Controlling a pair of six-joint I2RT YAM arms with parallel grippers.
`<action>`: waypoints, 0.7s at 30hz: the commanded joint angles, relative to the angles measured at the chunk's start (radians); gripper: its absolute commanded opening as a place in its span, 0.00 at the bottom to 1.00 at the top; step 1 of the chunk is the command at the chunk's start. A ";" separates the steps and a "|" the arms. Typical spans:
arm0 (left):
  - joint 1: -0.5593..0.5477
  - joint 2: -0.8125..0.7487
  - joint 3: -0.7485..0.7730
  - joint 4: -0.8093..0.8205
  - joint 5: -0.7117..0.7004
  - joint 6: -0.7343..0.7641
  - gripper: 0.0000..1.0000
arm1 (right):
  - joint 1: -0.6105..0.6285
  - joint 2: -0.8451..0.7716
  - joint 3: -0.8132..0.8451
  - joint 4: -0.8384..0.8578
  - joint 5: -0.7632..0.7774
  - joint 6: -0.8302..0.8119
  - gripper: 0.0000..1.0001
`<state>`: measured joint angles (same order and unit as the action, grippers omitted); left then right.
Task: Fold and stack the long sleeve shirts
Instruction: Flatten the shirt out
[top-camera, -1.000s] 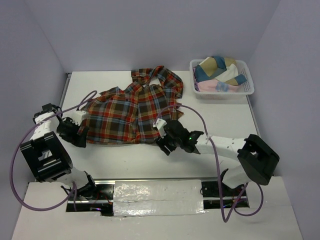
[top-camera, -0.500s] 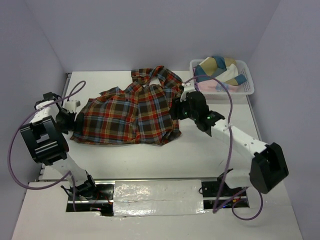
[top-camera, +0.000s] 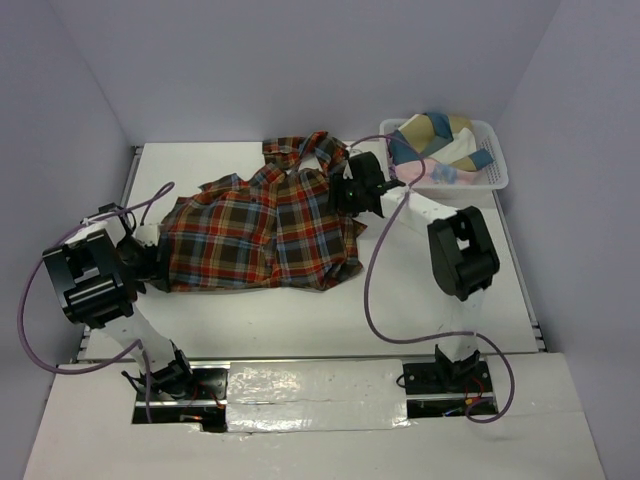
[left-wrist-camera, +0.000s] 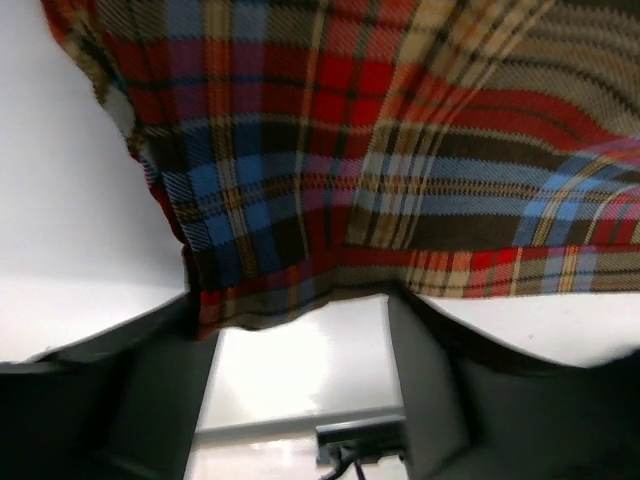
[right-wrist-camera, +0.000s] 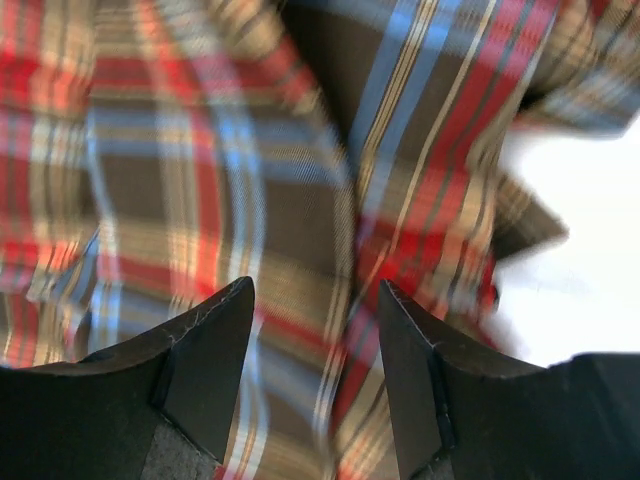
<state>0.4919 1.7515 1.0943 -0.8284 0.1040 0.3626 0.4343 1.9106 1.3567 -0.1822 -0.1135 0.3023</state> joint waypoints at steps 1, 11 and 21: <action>-0.001 0.023 -0.019 0.002 0.075 -0.008 0.70 | -0.020 0.103 0.181 -0.051 -0.029 -0.038 0.60; -0.001 0.023 -0.022 0.008 0.137 -0.002 0.16 | -0.019 0.274 0.309 -0.088 -0.126 -0.012 0.58; -0.001 0.057 0.030 0.009 0.131 -0.024 0.00 | -0.020 0.223 0.269 -0.036 -0.173 -0.032 0.02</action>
<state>0.4927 1.7824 1.0977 -0.8448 0.2077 0.3580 0.4099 2.1841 1.6543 -0.2680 -0.2379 0.2684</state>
